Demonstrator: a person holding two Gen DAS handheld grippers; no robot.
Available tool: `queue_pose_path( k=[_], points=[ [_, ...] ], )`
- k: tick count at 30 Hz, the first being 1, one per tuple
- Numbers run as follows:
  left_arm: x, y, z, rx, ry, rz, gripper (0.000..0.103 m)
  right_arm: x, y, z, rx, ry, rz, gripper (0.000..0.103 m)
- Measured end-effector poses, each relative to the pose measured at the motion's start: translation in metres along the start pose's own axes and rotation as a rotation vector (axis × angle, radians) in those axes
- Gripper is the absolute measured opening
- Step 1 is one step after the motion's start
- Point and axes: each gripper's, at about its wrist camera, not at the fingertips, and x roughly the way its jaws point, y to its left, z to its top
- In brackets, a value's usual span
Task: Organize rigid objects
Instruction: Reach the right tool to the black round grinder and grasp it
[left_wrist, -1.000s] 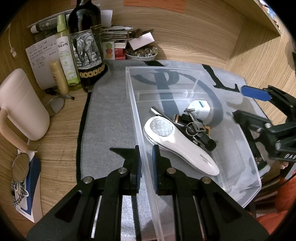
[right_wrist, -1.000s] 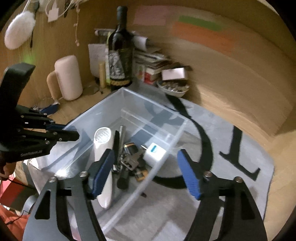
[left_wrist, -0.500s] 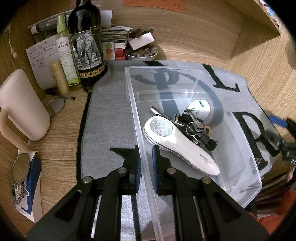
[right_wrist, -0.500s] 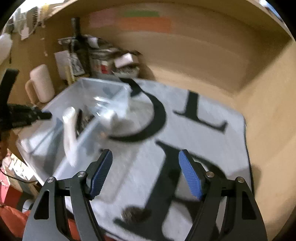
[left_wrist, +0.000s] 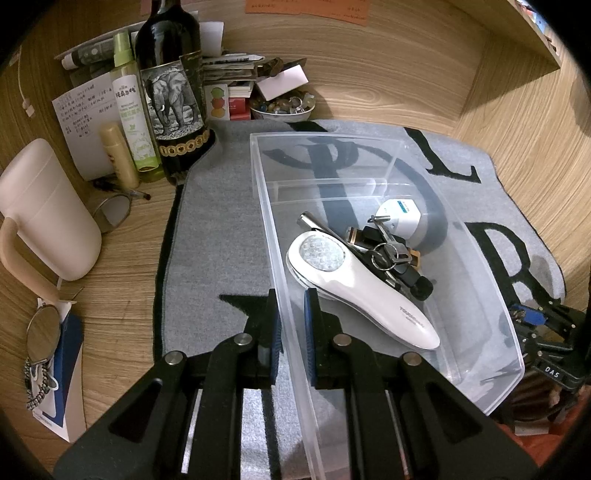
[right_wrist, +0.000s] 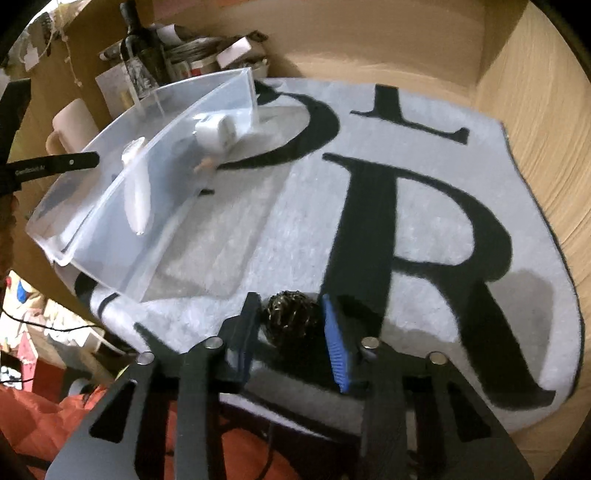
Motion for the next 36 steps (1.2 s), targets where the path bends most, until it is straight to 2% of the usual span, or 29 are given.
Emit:
queue_pose_path(
  k=[9,23,31,36],
  points=[
    [0.000,0.000,0.000,0.000,0.000,0.000,0.010,-0.014,0.001,0.016,-0.022,-0.067,-0.012,0.031],
    [0.000,0.000,0.000,-0.001,-0.001,0.000,0.010,-0.039,0.035,0.080,-0.148,-0.242,0.023,0.031],
    [0.000,-0.001,0.000,-0.002,-0.002,0.000,0.010,-0.042,0.064,0.113,-0.218,-0.318,0.096,0.030],
    [0.000,-0.002,0.001,-0.003,-0.003,-0.001,0.010,-0.031,0.084,0.127,-0.269,-0.315,0.136,0.030]
  ],
)
